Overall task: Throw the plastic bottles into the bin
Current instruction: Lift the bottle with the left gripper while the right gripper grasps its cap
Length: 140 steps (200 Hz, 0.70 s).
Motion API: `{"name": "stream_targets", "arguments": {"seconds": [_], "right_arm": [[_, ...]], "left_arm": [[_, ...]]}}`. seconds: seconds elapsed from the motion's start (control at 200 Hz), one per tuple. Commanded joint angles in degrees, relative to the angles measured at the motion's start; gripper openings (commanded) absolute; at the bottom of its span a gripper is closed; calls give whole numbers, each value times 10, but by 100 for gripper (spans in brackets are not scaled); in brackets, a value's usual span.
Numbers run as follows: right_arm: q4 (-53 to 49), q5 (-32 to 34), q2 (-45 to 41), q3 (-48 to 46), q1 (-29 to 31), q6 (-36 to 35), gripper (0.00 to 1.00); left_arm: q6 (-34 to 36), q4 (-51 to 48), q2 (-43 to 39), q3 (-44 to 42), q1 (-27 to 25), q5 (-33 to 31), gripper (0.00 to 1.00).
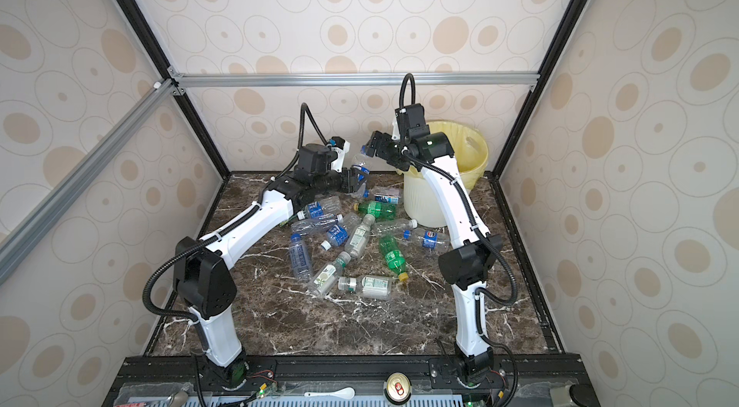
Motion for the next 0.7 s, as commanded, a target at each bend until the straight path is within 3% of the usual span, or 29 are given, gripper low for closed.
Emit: {"name": "stream_targets", "arguments": {"seconds": [0.0, 0.29, 0.695], "right_arm": [[2, -13, 15, 10, -3, 13, 89], [17, -26, 21, 9, -7, 21, 77], [25, -33, 27, 8, -12, 25, 45]], "left_arm": [[25, 13, -5, 6, -10, 4, 58], [38, 3, 0, 26, -27, 12, 58], [43, -2, 2, 39, -35, 14, 58]]}}
